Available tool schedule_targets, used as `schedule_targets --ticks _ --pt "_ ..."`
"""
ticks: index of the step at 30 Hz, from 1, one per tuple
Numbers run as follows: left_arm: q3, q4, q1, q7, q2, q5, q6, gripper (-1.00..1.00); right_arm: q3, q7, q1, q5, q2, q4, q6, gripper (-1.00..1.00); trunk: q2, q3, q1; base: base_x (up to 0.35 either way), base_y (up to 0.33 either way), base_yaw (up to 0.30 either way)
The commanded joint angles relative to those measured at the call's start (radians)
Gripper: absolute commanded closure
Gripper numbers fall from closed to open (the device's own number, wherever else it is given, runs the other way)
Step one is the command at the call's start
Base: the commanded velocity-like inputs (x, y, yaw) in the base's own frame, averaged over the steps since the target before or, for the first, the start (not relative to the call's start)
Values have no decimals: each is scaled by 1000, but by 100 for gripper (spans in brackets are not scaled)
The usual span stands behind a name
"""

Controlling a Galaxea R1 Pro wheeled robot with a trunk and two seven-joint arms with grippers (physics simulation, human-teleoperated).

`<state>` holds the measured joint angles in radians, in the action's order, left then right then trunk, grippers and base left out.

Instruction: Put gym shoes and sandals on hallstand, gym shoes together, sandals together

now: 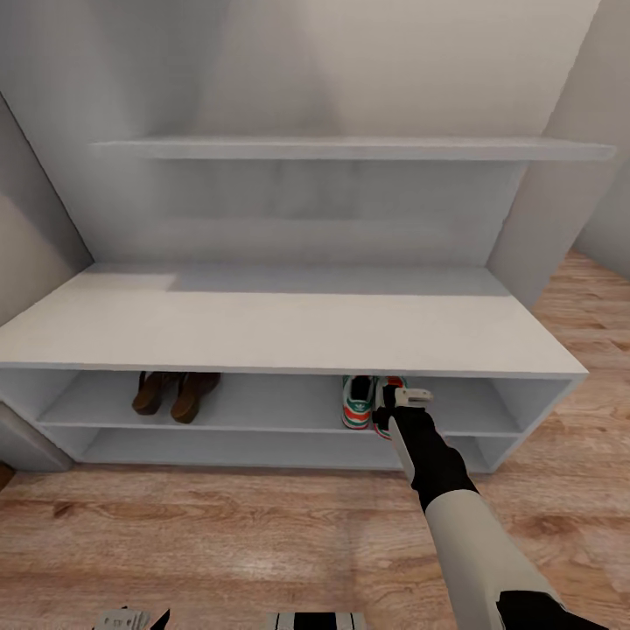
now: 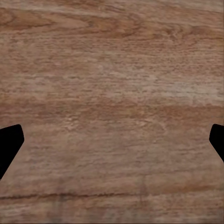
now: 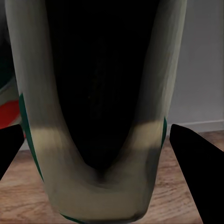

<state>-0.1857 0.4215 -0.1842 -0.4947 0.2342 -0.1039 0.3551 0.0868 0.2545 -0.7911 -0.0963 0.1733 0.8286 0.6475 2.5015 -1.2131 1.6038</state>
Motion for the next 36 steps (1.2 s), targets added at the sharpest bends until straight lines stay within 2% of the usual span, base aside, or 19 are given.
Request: schedule_targets --ticks 1,11,33,36 --pt "-3 -1 -1 -10 0 -10 -2 -100 3 -4 0 -10 1 1 6 100 0 -2 0 0 0 0" --pt "-3 -1 -1 -10 0 -10 -2 -100 4 -4 0 -11 1 1 6 100 0 -4 0 0 0 0" --pt "-3 -1 -1 -10 -1 -9 -2 -100 4 -4 0 -11 1 0 6 100 0 -4 0 73 0 0" --pt "-3 -1 -1 -10 -1 -9 -2 -100 4 -4 0 -11 1 1 6 100 1 -17 1 1 0 0"
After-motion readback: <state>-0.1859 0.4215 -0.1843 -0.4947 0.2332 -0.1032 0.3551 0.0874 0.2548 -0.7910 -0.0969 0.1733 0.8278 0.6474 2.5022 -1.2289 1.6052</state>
